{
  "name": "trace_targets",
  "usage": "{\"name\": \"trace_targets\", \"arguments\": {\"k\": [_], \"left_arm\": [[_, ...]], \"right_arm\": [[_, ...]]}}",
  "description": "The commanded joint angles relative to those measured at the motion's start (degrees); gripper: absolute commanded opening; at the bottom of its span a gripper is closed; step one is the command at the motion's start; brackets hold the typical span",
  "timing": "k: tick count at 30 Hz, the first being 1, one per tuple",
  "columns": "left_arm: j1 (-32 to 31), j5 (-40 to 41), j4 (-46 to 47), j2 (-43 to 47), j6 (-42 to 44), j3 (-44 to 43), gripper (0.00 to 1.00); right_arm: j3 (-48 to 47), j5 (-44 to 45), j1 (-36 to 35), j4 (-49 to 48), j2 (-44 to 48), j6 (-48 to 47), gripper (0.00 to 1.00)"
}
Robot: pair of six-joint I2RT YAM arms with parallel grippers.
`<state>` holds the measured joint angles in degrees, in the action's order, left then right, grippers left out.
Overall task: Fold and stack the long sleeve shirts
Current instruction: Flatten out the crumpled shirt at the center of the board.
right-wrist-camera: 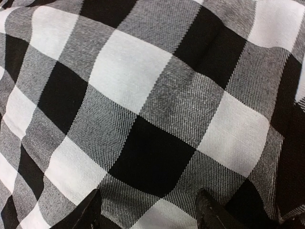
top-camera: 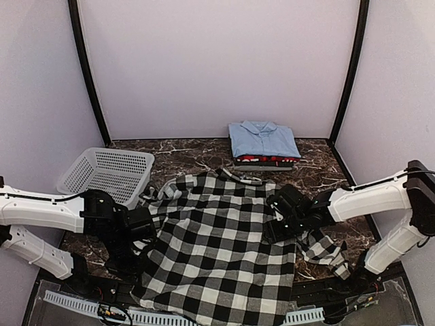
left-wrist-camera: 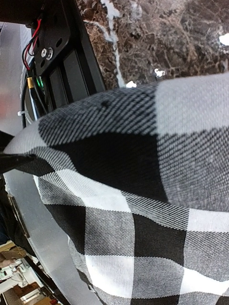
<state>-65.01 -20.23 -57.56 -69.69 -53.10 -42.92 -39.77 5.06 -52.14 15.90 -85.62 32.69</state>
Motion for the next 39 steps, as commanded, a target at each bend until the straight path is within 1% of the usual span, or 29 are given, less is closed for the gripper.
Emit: {"name": "trace_targets", "arguments": {"k": [1, 4, 7, 8, 10, 11, 12, 13, 14, 15, 16, 17, 19, 21, 24, 25, 28, 31, 34, 37, 39], "left_arm": [[-0.7, -5.4, -0.7, -0.2, 3.3, 0.8, 0.0], [-1.7, -8.2, 0.3, -0.7, 4.0, 0.5, 0.0], [-2.2, -10.3, 1.9, -0.9, 4.9, 0.5, 0.0], [-2.2, -10.9, 2.2, -0.9, 5.2, 0.8, 0.02], [-2.2, -10.4, 2.4, -1.3, 5.8, 0.7, 0.14], [-2.2, -8.7, 1.6, -1.7, 5.9, 0.4, 0.19], [-2.2, -7.5, 0.9, -1.9, 6.1, -0.7, 0.32], [-2.2, -3.5, -1.2, -2.4, 6.0, -2.5, 0.37], [-2.1, -1.2, -2.4, -2.9, 5.5, -3.6, 0.48], [-1.5, 4.0, -5.0, -3.1, 5.2, -5.8, 0.52], [-0.8, 6.5, -6.3, -3.5, 4.5, -6.8, 0.55], [0.7, 10.4, -8.1, -3.5, 4.3, -8.4, 0.56], [3.7, 14.9, -8.8, -3.3, 3.9, -10.1, 0.56], [7.1, 17.8, -7.6, -2.9, 4.5, -10.9, 0.56], [11.4, 19.4, -3.4, -3.2, 6.5, -11.0, 0.54], [13.2, 21.0, -2.5, -3.5, 6.9, -10.9, 0.53], [16.3, 21.5, 2.6, -4.6, 8.9, -10.6, 0.53], [18.5, 21.9, 5.0, -5.8, 10.3, -10.7, 0.52], [19.2, 22.0, 7.7, -6.7, 10.9, -10.5, 0.52], [19.9, 21.7, 9.7, -7.3, 11.4, -10.6, 0.52], [20.3, 21.8, 10.9, -7.7, 11.8, -10.8, 0.52]], "right_arm": [[3.9, 2.2, -0.1, 12.5, 3.4, 6.6, 0.65], [4.8, 2.1, 0.8, 16.0, 6.8, 8.3, 0.66], [3.4, 2.0, 1.2, 18.1, 9.7, 8.6, 0.66], [2.2, 1.9, 1.2, 18.3, 10.4, 8.4, 0.67], [-2.3, 2.7, 1.3, 19.0, 11.0, 7.6, 0.67], [-4.4, 3.3, 1.3, 19.2, 11.0, 7.1, 0.67], [-6.7, 4.3, 1.3, 19.2, 10.7, 6.4, 0.67], [-8.7, 5.3, 1.3, 18.9, 10.3, 5.8, 0.66], [-10.5, 6.5, 1.5, 18.2, 9.7, 5.1, 0.65], [-12.2, 7.0, 1.9, 17.0, 8.7, 4.1, 0.64], [-13.6, 7.0, 2.5, 15.5, 7.4, 3.1, 0.61], [-14.9, 6.8, 2.9, 13.6, 6.0, 2.0, 0.59], [-17.0, 6.6, 3.8, 9.9, 2.2, 0.3, 0.55], [-18.9, 5.1, 5.0, 6.7, -1.8, -1.0, 0.49], [-21.9, 2.5, 6.3, 2.7, -7.5, -1.9, 0.39], [-23.1, 2.1, 6.6, 1.6, -9.2, -2.2, 0.38], [-26.5, 0.4, 8.4, 0.7, -14.4, -2.4, 0.35], [-29.0, 0.1, 10.2, -0.2, -18.1, -3.2, 0.34], [-32.2, -0.7, 13.4, -0.5, -22.0, -4.2, 0.34], [-36.8, -0.4, 15.2, 0.3, -26.2, -6.3, 0.35], [-40.3, -0.1, 16.3, 0.4, -29.2, -7.5, 0.38]]}}
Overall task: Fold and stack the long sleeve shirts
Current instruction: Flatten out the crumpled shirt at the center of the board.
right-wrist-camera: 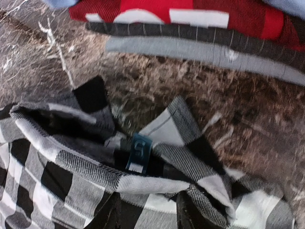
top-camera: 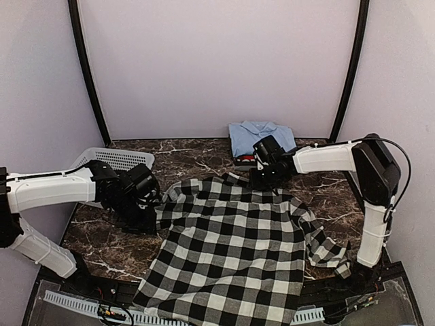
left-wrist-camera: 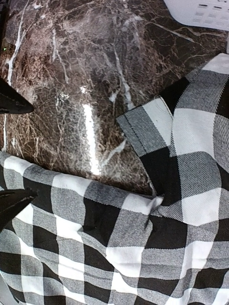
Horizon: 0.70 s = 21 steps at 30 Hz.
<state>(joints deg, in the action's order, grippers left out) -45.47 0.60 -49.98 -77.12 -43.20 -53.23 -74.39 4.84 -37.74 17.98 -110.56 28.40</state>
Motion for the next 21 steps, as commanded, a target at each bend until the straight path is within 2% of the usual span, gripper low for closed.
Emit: {"name": "trace_targets", "arguments": {"k": [1, 6, 10, 16, 21], "left_arm": [[1.1, 0.9, 4.0, -0.4, 2.0, -0.6, 0.52], [2.0, 0.9, 6.9, -1.6, 2.8, -0.4, 0.52], [3.9, 2.1, 8.2, -1.4, 3.2, 0.8, 0.52], [8.2, 3.5, 12.6, -0.8, 2.5, 4.7, 0.5], [8.9, 3.6, 16.4, -3.2, 2.1, 5.4, 0.49]], "right_arm": [[-8.0, 0.2, 2.6, -1.2, -5.9, -3.8, 0.38], [-17.6, 1.7, 3.9, 1.2, -11.5, -6.6, 0.48], [-21.0, 1.8, 3.6, 3.6, -11.0, -8.1, 0.49], [-15.0, 2.4, 0.2, 2.2, -4.9, -8.0, 0.49], [-8.8, 1.3, -1.4, -1.0, -3.5, -7.0, 0.49]]}}
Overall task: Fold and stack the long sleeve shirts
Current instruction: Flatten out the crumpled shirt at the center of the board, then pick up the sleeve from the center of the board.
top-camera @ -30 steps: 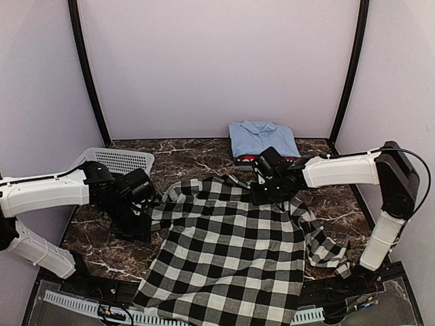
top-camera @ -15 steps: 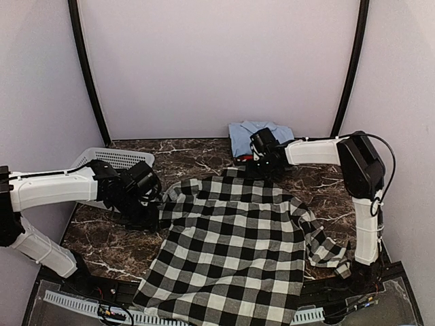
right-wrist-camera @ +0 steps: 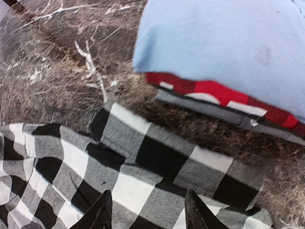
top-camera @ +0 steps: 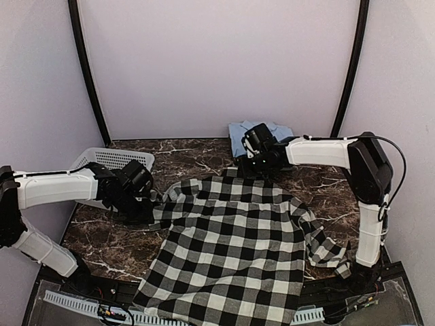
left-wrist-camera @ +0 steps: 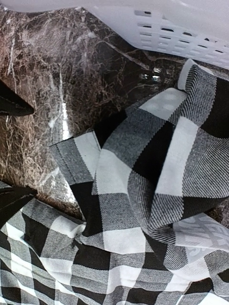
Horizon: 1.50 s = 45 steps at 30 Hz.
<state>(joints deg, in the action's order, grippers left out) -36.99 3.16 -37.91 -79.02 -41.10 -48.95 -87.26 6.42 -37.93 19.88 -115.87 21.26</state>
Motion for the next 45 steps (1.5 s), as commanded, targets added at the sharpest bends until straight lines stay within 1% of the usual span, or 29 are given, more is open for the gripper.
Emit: {"name": "trace_targets", "arguments": {"k": [1, 5, 10, 15, 23, 26, 28, 29, 30, 31, 33, 37, 40, 45], "left_arm": [[0.5, 1.2, 4.9, -1.6, 0.0, 1.7, 0.48], [0.5, 1.9, 7.2, -4.1, -0.6, 2.8, 0.45], [0.6, 3.3, 9.0, -6.2, -0.7, 3.2, 0.42], [0.5, 3.3, 10.5, -9.0, -0.9, 3.2, 0.41], [0.5, 2.0, 13.7, -11.8, -2.0, 3.7, 0.34], [0.5, 2.2, 14.5, -12.9, -2.8, 3.6, 0.26], [0.5, 2.3, 14.8, -13.0, -3.3, 3.6, 0.19], [0.5, 2.4, 14.8, -12.9, -3.4, 3.7, 0.13], [0.5, 2.6, 14.7, -12.4, -3.4, 3.6, 0.11], [0.5, 3.3, 13.9, -12.1, -3.4, 3.4, 0.05], [0.5, 5.3, 11.9, -10.1, -2.9, 2.4, 0.0], [0.5, 11.3, 5.2, -5.6, -0.8, -1.9, 0.0], [0.5, 16.0, -0.5, -2.3, 1.4, -6.7, 0.0], [0.5, 19.3, -3.8, 4.3, 7.4, -12.4, 0.0]], "right_arm": [[4.6, -0.1, -1.1, -3.2, 1.4, 0.2, 0.49], [4.0, -0.1, -0.2, -3.8, -2.2, -0.4, 0.49], [0.5, 0.9, 2.3, -3.8, -6.5, -0.7, 0.49], [-2.2, 1.6, 3.4, -3.2, -9.8, -0.6, 0.5], [-1.1, 0.3, 3.3, -4.0, -7.8, -0.3, 0.5], [-0.2, 0.3, 2.5, -4.2, -6.1, -0.3, 0.5], [0.6, 0.6, 1.8, -4.3, -4.9, -0.4, 0.5], [0.9, 0.7, 1.5, -4.3, -4.2, -0.4, 0.5], [1.3, 0.8, 1.2, -4.3, -3.5, -0.4, 0.51], [1.5, 0.9, 0.9, -4.4, -2.6, -0.3, 0.51], [1.9, 1.0, 0.1, -4.5, -1.4, -0.3, 0.51], [2.3, 0.4, -1.5, -5.3, 0.5, -0.2, 0.51], [2.2, -1.6, -2.2, -6.8, 1.1, 0.2, 0.51], [1.1, -8.4, -3.0, -10.5, -0.4, 2.3, 0.51]]}}
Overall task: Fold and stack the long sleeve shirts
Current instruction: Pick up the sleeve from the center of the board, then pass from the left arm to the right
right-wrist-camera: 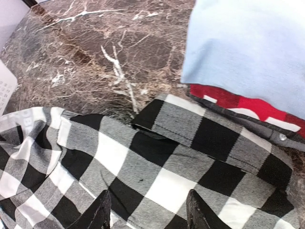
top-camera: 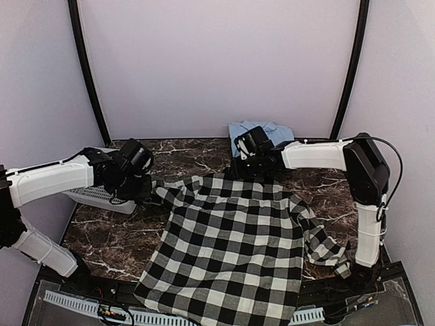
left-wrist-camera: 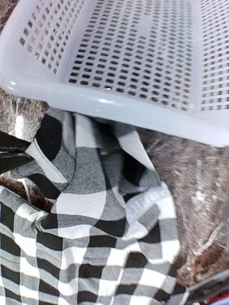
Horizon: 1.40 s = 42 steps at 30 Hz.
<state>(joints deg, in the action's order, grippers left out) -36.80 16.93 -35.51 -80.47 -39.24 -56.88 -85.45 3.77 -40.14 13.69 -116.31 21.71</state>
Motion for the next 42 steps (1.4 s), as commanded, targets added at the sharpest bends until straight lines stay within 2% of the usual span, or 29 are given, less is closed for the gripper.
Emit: {"name": "trace_targets", "arguments": {"k": [1, 6, 12, 18, 24, 28, 34, 37, 42], "left_arm": [[0.3, 6.5, -7.3, 6.2, 6.3, -6.1, 0.0], [0.3, 11.4, -12.4, 7.6, 11.0, -12.0, 0.0], [0.3, 10.0, -12.4, 9.7, 17.5, -15.0, 0.0], [0.3, 15.4, -14.3, 11.1, 19.7, -17.6, 0.0], [0.3, 15.6, -9.5, 16.9, 22.6, -17.7, 0.0], [0.3, 9.1, -1.0, 25.1, 27.9, -14.5, 0.0], [0.3, -6.8, 16.3, 35.5, 31.2, -6.1, 0.0], [0.3, -15.3, 20.5, 35.9, 30.9, -4.7, 0.0], [0.3, -32.5, 19.8, 29.9, 28.7, -5.0, 0.0]], "right_arm": [[-1.3, -6.9, -1.0, -5.0, -0.7, 2.4, 0.51], [-4.3, -12.6, -1.8, -8.2, -5.2, 5.7, 0.5], [-8.2, -17.4, -2.7, -11.4, -10.8, 9.1, 0.5], [-13.6, -20.2, -3.6, -12.4, -16.5, 12.1, 0.49], [-15.9, -20.6, -3.7, -13.4, -20.8, 14.9, 0.47], [-17.8, -20.2, -3.7, -13.4, -23.2, 15.4, 0.46], [-21.1, -19.3, -3.6, -12.0, -26.5, 16.6, 0.45], [-22.3, -19.4, -3.6, -11.8, -27.5, 17.1, 0.46], [-22.9, -19.7, -3.4, -11.8, -27.4, 17.0, 0.46]]}}
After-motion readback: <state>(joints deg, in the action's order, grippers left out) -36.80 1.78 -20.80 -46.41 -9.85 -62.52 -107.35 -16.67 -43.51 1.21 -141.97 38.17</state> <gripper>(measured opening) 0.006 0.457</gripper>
